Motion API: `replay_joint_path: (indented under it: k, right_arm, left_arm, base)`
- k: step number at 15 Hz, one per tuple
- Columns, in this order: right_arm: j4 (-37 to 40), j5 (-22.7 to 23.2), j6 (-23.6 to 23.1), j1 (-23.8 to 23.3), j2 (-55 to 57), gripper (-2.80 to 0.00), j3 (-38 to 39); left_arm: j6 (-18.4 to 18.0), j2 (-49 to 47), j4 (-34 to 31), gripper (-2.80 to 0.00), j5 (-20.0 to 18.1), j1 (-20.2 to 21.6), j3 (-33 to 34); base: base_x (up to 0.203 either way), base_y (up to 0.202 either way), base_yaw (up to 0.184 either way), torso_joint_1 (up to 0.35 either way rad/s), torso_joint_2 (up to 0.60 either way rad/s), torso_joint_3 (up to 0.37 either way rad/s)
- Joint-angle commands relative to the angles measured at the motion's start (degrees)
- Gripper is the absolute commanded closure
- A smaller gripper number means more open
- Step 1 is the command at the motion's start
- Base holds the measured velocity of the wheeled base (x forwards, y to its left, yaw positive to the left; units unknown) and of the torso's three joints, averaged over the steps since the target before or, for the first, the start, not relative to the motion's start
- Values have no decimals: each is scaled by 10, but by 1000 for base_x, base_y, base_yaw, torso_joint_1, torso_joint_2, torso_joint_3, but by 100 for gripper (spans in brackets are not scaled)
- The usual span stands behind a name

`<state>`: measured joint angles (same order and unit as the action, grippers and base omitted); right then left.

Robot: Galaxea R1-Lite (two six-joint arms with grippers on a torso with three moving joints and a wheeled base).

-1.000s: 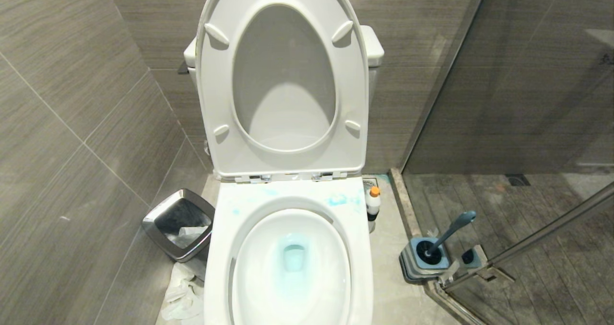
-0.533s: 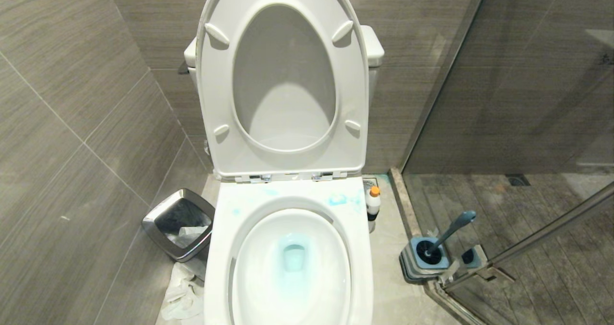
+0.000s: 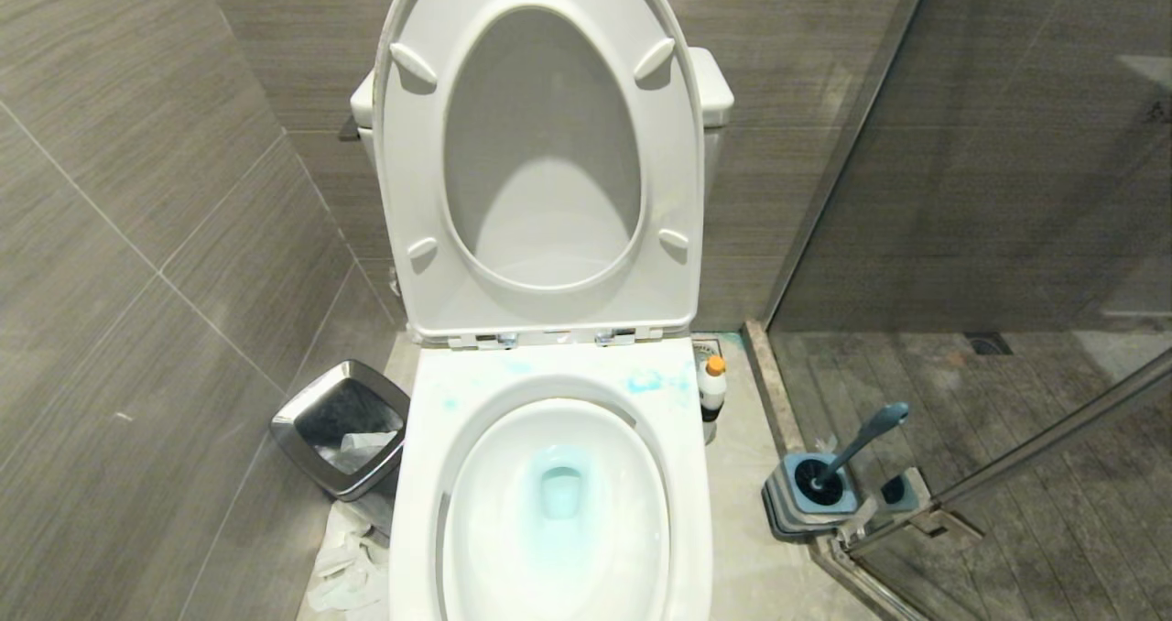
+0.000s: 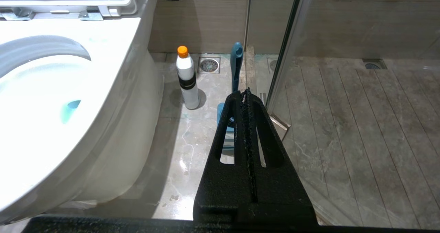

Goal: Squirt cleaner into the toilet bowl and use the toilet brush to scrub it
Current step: Flush the toilet

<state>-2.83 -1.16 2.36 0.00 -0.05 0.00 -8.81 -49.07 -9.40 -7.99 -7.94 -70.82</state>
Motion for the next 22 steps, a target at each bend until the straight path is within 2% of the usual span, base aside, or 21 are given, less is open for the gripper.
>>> replay_joint_path:
  k: [1,4,6,8,11,12,16,19,22]
  right_arm:
    - [-1,0,0,0,0,0,12]
    - [-1,0,0,0,0,0,12]
    - [-1,0,0,0,0,0,12]
    - [-1,0,0,0,0,0,12]
    - [-1,0,0,0,0,0,12]
    - [-1,0,0,0,0,0,12]
    - [-1,0,0,0,0,0,12]
    - [-1,0,0,0,0,0,12]
    - [-1,0,0,0,0,0,11]
  left_arm:
    - [-12,-108,12,0,8,-27,-66]
    - [-50,-192,102,0,33,-40,-93]
    - [-57,-236,123,0,68,-58,-140]
    - [-61,-272,130,0,116,-99,-161]
    - [-59,-351,149,0,186,-103,-221]
    - [-54,-380,156,0,197,-98,-249]
    - [-20,-502,184,0,196,-47,-390]
    - [15,-562,196,0,182,4,-414]
    - [44,-604,247,0,178,19,-417]
  base:
    - [0,0,0,0,0,0]
    - [0,0,0,0,0,0]
    - [0,0,0,0,0,0]
    - [0,0,0,0,0,0]
    - [0,0,0,0,0,0]
    - [0,0,0,0,0,0]
    - [0,0,0,0,0,0]
    - [0,0,0,0,0,0]
    - [0,0,0,0,0,0]
